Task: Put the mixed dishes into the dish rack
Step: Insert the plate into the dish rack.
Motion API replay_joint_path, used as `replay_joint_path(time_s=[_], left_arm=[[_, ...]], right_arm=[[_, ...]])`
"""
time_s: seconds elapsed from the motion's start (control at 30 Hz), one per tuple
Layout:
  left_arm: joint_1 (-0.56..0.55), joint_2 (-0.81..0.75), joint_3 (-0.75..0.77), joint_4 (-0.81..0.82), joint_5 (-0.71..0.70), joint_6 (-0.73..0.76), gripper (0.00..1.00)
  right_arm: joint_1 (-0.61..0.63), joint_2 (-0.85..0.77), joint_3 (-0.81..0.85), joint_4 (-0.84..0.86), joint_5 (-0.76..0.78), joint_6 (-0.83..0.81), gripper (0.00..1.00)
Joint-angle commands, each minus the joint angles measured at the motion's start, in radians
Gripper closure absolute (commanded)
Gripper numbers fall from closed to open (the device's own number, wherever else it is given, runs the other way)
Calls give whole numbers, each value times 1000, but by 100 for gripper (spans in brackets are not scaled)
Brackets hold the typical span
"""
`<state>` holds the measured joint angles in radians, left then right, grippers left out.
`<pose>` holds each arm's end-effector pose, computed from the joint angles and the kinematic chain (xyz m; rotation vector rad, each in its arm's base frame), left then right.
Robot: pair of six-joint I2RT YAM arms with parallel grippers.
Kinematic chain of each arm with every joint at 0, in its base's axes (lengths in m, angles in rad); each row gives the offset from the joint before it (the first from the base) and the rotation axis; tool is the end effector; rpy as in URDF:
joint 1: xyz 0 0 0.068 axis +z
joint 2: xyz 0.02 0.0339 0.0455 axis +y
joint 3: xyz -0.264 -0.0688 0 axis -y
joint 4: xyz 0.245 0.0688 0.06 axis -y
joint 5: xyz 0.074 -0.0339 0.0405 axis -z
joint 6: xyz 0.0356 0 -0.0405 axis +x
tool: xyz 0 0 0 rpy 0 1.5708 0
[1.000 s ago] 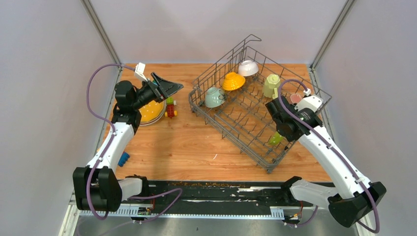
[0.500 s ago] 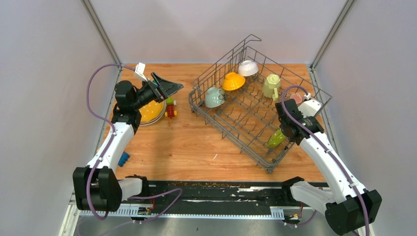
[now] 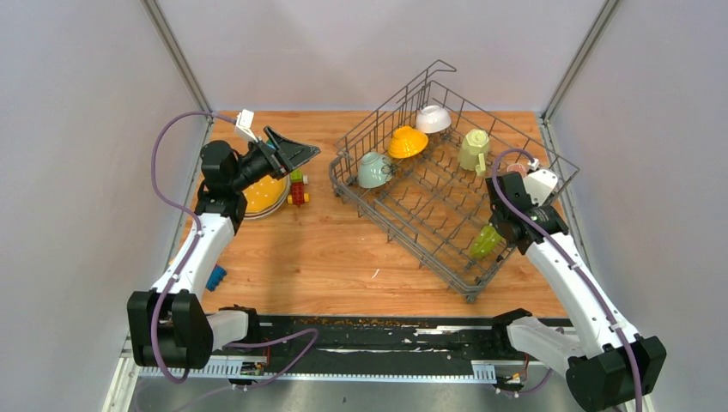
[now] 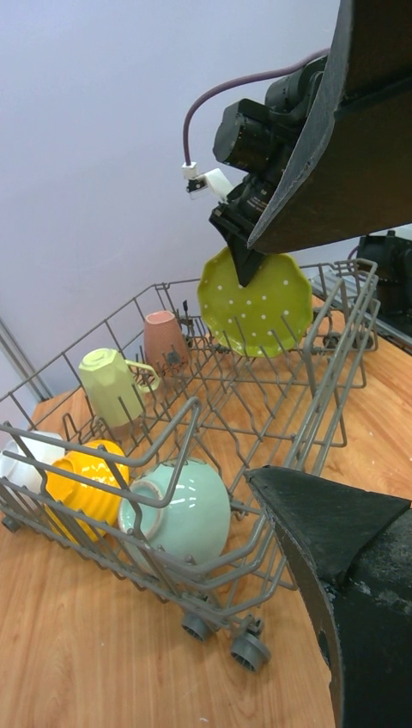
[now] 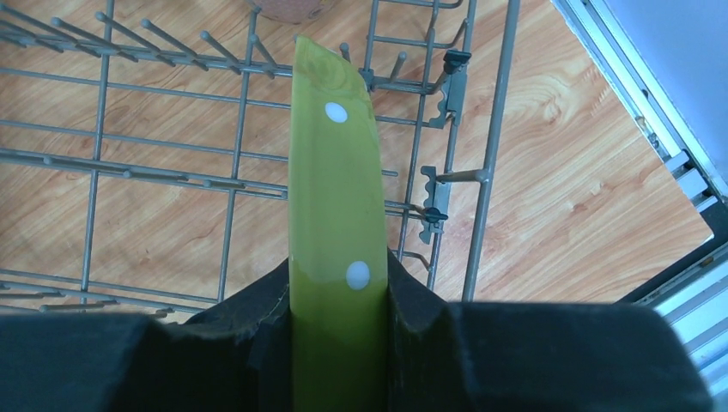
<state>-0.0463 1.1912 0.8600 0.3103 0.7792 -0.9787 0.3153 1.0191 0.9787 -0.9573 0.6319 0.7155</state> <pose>0.2712 -0.0376 0.3337 -0.1489 1.7703 -1.3813 0.1820 0.0372 0.3021 0.6823 2.2365 -0.3240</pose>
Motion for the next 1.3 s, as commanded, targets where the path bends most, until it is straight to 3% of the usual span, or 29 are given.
replay_joint_path(time_s=[0.0,0.07,0.33,1.27], left_arm=[[-3,8,19,21,5,15,0],[-4,11,20,21,5,15,0],[-3,16,22,20,6,14,0],[-4,29,37,9,7,21,0]], right_arm=[[3,-26,19,126,-92,-38,80],[3,-31,17,124,-114,-19,72],[3,-70,1,119,-164,53,58],[3,-143,11,121,-86,1,59]])
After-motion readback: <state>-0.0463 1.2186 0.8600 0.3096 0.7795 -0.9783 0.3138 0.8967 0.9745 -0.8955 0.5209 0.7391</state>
